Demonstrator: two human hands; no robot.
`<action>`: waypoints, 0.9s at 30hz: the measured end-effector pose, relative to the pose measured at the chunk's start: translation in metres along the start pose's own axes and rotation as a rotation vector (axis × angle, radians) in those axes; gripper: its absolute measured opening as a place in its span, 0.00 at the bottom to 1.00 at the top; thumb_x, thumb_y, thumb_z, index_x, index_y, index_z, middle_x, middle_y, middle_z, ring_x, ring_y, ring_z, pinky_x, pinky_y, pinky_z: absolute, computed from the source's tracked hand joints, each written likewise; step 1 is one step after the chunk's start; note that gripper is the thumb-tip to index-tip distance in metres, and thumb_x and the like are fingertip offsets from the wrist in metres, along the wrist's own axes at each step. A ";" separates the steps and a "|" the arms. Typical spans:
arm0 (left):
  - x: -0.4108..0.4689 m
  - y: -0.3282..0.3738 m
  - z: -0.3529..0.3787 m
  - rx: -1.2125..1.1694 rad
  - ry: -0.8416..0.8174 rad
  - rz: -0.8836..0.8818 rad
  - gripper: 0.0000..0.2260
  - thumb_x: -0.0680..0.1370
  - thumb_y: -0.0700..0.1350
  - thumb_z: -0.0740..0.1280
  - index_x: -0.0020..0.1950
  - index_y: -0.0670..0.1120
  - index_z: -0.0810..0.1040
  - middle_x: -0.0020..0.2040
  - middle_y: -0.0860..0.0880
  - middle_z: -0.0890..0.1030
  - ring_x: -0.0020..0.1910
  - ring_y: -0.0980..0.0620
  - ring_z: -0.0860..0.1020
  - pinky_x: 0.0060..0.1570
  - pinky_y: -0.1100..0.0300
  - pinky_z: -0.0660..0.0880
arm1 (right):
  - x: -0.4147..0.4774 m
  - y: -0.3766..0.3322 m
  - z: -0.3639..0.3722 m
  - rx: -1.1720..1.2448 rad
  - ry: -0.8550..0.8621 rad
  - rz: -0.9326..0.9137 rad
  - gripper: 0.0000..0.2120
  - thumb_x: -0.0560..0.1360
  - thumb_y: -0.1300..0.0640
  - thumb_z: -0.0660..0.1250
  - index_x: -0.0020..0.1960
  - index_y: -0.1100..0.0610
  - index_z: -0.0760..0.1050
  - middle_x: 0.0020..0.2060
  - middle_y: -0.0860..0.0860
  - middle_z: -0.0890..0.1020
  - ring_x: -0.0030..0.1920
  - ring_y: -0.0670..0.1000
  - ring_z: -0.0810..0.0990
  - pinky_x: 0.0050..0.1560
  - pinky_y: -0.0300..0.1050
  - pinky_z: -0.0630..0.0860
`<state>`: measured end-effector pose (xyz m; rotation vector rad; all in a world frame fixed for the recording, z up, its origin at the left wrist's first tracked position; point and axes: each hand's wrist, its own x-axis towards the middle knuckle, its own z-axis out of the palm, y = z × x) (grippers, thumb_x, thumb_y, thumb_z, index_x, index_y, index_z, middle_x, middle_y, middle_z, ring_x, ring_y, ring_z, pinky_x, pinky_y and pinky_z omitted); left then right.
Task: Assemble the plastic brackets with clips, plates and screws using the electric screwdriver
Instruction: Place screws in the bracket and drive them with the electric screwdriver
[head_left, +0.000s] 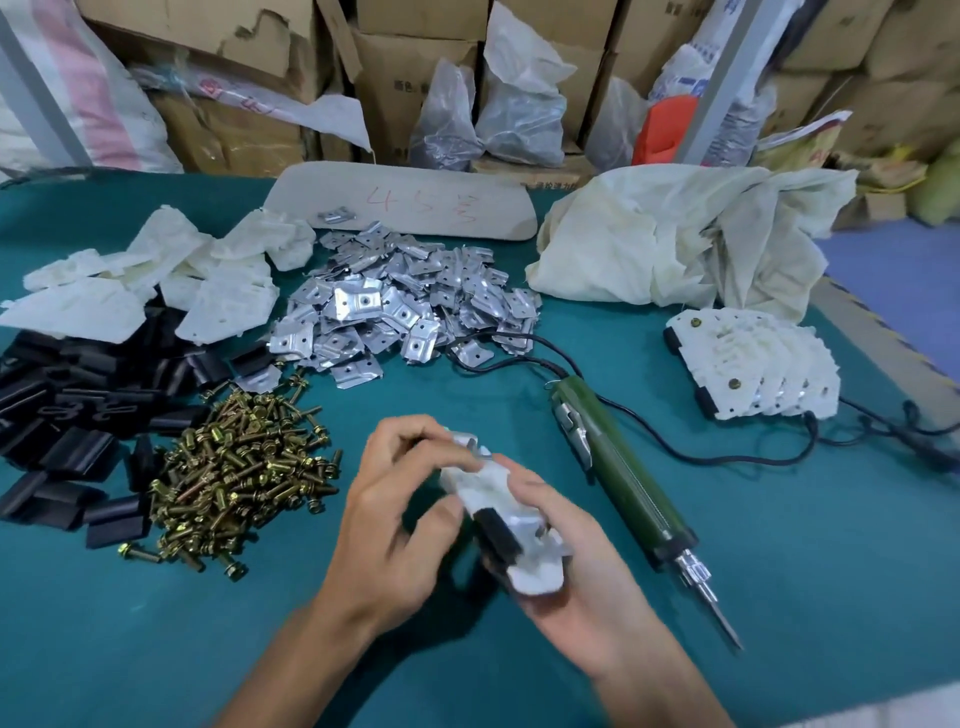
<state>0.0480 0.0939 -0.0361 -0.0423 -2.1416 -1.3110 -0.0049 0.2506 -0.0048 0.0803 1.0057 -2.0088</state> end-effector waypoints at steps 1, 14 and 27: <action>0.000 -0.002 -0.001 -0.027 0.034 0.007 0.14 0.73 0.44 0.62 0.55 0.47 0.81 0.56 0.48 0.75 0.60 0.46 0.75 0.60 0.60 0.69 | -0.002 -0.005 -0.002 -0.063 0.035 -0.039 0.19 0.79 0.59 0.65 0.69 0.56 0.78 0.61 0.57 0.84 0.61 0.58 0.84 0.54 0.49 0.82; 0.003 -0.034 0.004 0.162 0.195 -0.161 0.14 0.76 0.37 0.73 0.54 0.55 0.78 0.49 0.59 0.78 0.48 0.54 0.79 0.50 0.62 0.74 | 0.030 -0.145 -0.056 -1.137 0.554 -0.637 0.17 0.81 0.50 0.68 0.67 0.40 0.67 0.54 0.53 0.82 0.39 0.49 0.85 0.43 0.49 0.84; 0.002 -0.033 0.002 0.076 0.227 -0.313 0.14 0.76 0.51 0.71 0.56 0.70 0.78 0.46 0.60 0.82 0.42 0.57 0.80 0.40 0.73 0.73 | 0.063 -0.197 -0.140 -1.696 1.115 -0.664 0.19 0.79 0.53 0.70 0.67 0.60 0.76 0.66 0.64 0.72 0.67 0.66 0.68 0.63 0.59 0.69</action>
